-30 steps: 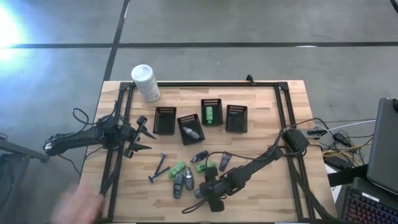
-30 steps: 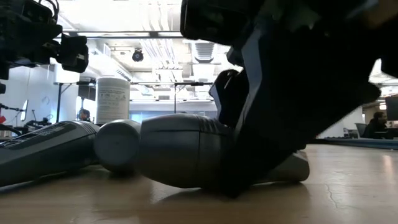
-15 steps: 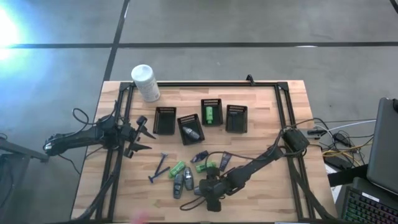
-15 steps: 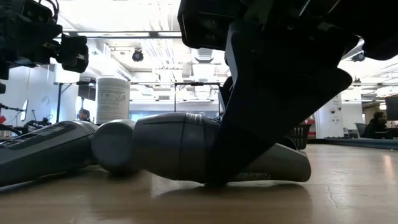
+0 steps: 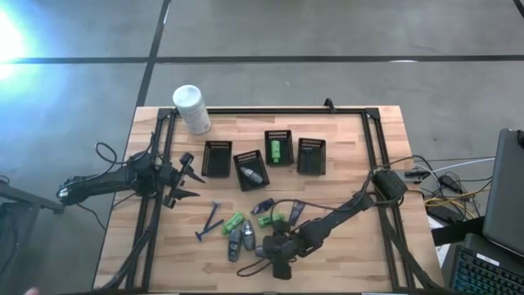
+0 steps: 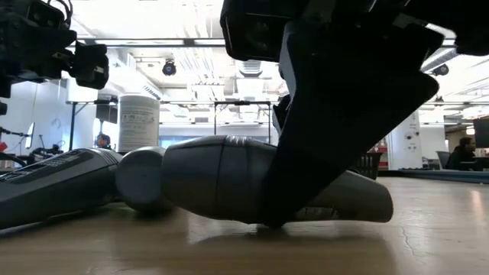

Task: Pick & Place Travel size toiletries
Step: Put the right deodorant into the middle left bin

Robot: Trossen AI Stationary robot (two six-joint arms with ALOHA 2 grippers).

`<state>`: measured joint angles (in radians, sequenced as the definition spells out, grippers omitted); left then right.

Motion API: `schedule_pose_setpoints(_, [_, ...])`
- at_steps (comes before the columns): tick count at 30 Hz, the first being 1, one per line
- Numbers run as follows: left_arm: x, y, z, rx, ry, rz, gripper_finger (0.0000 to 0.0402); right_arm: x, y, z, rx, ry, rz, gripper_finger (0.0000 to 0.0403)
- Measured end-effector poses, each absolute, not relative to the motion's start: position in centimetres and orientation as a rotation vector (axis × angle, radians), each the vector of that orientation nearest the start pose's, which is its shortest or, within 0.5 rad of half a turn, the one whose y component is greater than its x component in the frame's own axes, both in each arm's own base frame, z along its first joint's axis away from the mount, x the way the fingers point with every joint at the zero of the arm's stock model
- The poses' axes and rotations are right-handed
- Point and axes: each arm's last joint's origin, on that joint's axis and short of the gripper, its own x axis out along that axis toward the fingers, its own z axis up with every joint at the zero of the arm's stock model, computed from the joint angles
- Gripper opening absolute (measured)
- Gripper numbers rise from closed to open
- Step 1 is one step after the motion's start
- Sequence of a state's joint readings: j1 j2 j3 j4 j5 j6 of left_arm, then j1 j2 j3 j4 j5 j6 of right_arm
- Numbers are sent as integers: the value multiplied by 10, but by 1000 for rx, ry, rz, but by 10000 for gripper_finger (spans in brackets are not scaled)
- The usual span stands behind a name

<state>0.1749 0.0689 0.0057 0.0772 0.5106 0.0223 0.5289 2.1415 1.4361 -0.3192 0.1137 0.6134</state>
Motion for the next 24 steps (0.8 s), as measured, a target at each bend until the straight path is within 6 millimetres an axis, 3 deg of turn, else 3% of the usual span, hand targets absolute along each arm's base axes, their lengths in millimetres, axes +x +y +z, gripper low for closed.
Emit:
schedule_pose_setpoints(4, [99,3,167,27,-17,-335,213,376,217,140,216,1052,69,199])
schedule_pose_setpoints(8, [99,3,167,27,-16,-335,213,371,213,162,227,1021,39,198])
schedule_pose_setpoints(14, [99,3,167,27,-16,-335,213,364,187,206,282,905,-196,199])
schedule_pose_setpoints(18, [99,3,167,27,-17,-335,213,368,146,231,446,815,-371,201])
schedule_pose_setpoints(24, [99,3,167,27,-17,-333,213,398,55,234,709,718,-542,201])
